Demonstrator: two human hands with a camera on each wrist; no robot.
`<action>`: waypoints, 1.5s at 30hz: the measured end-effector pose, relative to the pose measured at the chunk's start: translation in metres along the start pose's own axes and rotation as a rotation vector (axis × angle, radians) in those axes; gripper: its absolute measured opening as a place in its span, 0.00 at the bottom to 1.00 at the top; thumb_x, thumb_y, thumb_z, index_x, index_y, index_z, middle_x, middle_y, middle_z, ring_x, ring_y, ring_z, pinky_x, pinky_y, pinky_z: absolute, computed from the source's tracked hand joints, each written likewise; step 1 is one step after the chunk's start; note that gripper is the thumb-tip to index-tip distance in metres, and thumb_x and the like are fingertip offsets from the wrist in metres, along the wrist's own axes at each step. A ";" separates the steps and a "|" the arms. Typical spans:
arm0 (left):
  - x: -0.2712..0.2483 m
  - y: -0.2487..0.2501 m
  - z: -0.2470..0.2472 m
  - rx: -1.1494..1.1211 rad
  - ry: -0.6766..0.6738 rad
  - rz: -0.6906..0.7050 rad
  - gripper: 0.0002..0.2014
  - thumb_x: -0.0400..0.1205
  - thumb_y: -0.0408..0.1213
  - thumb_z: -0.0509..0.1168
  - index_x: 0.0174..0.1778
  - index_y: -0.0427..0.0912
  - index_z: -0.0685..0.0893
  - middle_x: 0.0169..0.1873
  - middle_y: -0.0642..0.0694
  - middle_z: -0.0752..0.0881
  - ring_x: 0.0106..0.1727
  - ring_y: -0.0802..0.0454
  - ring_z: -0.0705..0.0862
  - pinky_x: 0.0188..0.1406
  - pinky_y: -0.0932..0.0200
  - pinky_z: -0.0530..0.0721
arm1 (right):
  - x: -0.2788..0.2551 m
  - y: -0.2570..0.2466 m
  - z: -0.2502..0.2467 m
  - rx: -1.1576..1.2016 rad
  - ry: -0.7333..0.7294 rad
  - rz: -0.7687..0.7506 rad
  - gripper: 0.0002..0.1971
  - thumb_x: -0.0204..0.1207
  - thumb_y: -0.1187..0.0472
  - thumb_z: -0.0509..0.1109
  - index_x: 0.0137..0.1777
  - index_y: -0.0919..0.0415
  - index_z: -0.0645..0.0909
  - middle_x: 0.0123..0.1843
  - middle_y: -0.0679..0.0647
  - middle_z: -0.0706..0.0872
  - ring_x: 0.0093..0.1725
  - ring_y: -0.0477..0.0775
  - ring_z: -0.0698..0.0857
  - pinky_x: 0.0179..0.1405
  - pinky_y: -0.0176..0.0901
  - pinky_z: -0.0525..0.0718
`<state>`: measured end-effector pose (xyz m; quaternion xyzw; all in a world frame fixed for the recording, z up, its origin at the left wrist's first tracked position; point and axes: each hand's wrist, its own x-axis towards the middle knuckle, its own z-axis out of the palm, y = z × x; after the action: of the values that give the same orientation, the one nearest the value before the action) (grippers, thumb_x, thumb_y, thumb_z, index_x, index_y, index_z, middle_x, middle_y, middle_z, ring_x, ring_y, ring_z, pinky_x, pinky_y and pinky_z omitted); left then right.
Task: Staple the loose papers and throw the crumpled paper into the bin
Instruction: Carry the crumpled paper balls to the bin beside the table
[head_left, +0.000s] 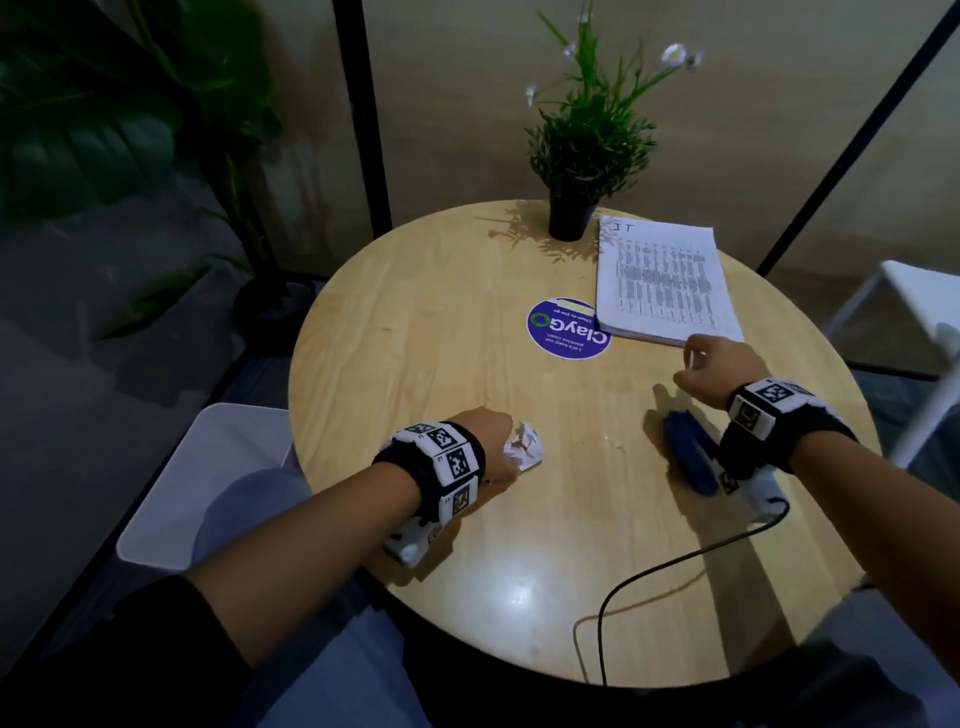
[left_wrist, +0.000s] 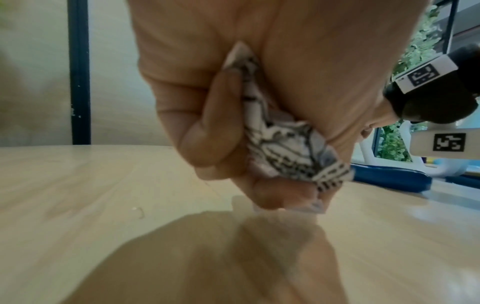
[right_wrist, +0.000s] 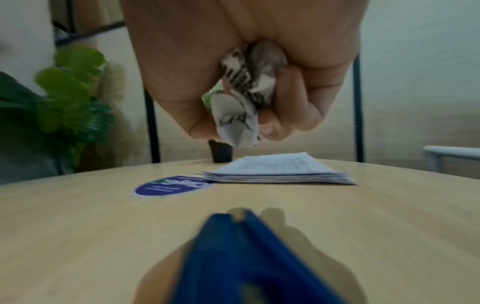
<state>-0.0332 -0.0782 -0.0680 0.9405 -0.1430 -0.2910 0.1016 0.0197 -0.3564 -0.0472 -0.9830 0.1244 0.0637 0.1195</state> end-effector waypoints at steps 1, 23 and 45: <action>-0.002 -0.002 -0.003 -0.004 0.004 0.002 0.10 0.79 0.45 0.61 0.46 0.41 0.77 0.42 0.43 0.77 0.41 0.44 0.76 0.33 0.59 0.71 | -0.002 -0.013 0.000 0.032 0.000 -0.037 0.04 0.68 0.63 0.69 0.42 0.59 0.78 0.40 0.58 0.83 0.38 0.60 0.79 0.28 0.39 0.68; -0.106 -0.270 -0.052 -0.391 0.303 -0.468 0.12 0.81 0.43 0.59 0.38 0.37 0.75 0.43 0.34 0.85 0.43 0.42 0.82 0.32 0.59 0.71 | -0.046 -0.372 0.088 0.128 -0.388 -0.690 0.06 0.67 0.62 0.68 0.33 0.59 0.73 0.30 0.54 0.77 0.32 0.57 0.75 0.30 0.42 0.70; -0.076 -0.351 0.080 -0.556 0.169 -0.654 0.17 0.81 0.44 0.61 0.27 0.40 0.75 0.30 0.44 0.80 0.40 0.45 0.77 0.27 0.62 0.70 | -0.070 -0.485 0.162 -0.114 -0.737 -0.923 0.30 0.71 0.50 0.76 0.71 0.54 0.75 0.62 0.57 0.85 0.31 0.52 0.87 0.31 0.44 0.90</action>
<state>-0.0656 0.2674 -0.1898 0.8936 0.2552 -0.2573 0.2649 0.0626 0.1569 -0.0861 -0.8532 -0.3695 0.3489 0.1174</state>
